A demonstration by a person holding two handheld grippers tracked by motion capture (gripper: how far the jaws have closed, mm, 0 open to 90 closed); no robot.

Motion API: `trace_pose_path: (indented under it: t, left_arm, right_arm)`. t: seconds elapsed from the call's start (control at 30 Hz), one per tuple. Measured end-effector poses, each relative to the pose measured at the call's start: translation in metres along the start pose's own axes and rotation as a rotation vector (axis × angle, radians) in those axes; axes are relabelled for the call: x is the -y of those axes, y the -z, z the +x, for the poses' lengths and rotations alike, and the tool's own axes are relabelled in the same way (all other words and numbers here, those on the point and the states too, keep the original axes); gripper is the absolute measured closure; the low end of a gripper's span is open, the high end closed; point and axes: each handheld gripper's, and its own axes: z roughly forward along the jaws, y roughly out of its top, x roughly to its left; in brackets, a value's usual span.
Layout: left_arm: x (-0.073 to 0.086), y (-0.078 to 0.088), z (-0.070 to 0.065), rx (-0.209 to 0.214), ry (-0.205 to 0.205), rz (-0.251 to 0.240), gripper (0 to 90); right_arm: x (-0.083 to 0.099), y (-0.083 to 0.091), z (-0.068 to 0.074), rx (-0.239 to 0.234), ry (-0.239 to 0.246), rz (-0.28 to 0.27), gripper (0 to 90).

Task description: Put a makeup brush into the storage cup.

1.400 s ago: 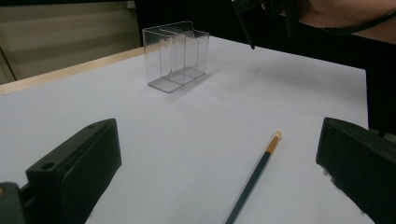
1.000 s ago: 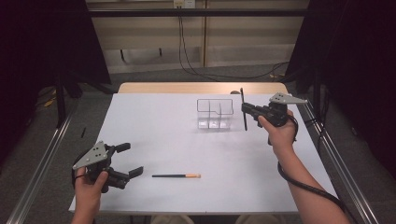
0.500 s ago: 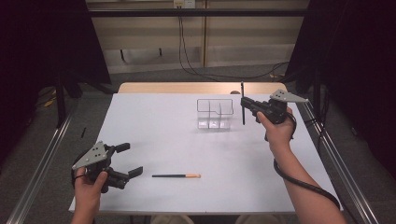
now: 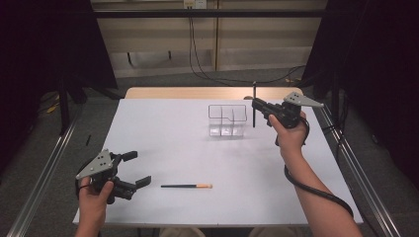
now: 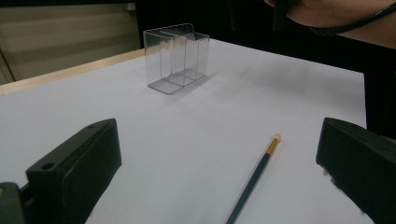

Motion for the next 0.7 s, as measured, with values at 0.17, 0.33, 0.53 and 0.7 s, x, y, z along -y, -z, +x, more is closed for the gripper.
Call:
trace_pose_path:
  t: [0.17, 0.33, 0.53, 0.7]
  left_arm:
    - [0.000, 0.000, 0.000, -0.001, 0.001, -0.001, 0.0]
    - [0.001, 0.000, 0.000, -0.001, -0.001, 0.007, 0.0]
    - [0.001, -0.001, 0.000, 0.002, 0.000, 0.006, 0.0]
    - [0.000, -0.002, 0.000, 0.004, 0.001, 0.003, 0.0]
  right_arm:
    - [-0.002, -0.004, 0.001, 0.000, 0.002, -0.003, 85.0]
    - [-0.004, -0.006, 0.000, 0.008, 0.001, -0.012, 85.0]
    - [-0.007, -0.010, 0.000, 0.017, 0.009, -0.019, 85.0]
    - [-0.008, -0.015, 0.001, 0.016, 0.003, -0.027, 85.0]
